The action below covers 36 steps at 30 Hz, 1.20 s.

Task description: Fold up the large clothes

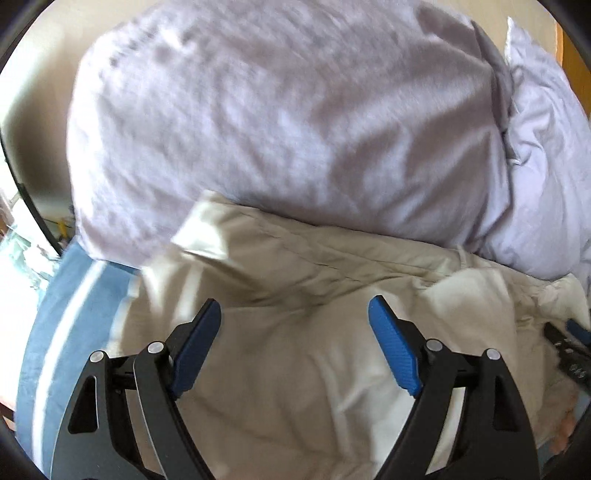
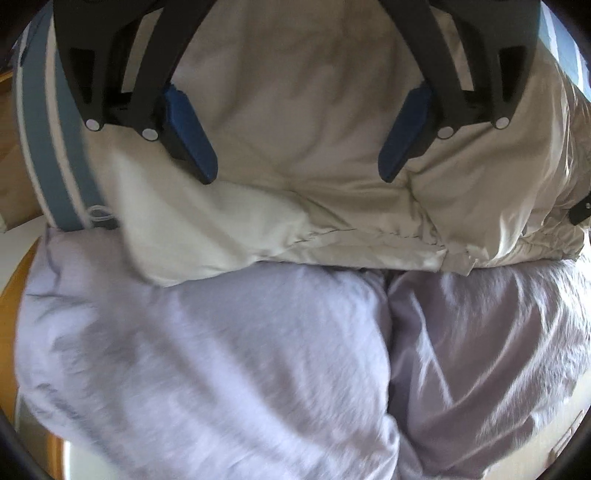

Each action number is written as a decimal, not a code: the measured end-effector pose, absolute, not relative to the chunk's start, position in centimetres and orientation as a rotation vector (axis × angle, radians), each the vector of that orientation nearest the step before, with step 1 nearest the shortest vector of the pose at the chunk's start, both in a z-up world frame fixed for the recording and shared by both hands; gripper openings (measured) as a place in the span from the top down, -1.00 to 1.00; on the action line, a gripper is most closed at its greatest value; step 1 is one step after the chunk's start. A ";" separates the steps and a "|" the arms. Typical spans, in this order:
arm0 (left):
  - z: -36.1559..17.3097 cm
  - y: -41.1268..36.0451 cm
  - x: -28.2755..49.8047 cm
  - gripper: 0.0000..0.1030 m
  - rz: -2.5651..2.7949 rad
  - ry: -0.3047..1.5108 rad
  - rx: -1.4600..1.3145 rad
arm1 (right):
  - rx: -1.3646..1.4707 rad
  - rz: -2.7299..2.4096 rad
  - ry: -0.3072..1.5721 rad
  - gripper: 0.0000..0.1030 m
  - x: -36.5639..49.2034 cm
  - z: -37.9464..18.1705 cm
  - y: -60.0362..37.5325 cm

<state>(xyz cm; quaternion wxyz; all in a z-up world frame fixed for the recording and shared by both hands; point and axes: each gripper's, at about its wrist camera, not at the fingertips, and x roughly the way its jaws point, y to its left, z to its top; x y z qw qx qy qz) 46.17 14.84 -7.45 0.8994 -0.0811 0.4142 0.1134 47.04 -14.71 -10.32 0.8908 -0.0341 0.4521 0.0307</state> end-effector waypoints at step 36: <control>-16.2 25.1 45.9 -0.72 0.358 0.942 -0.169 | -0.097 -0.039 0.971 -0.79 48.7 -15.8 -19.7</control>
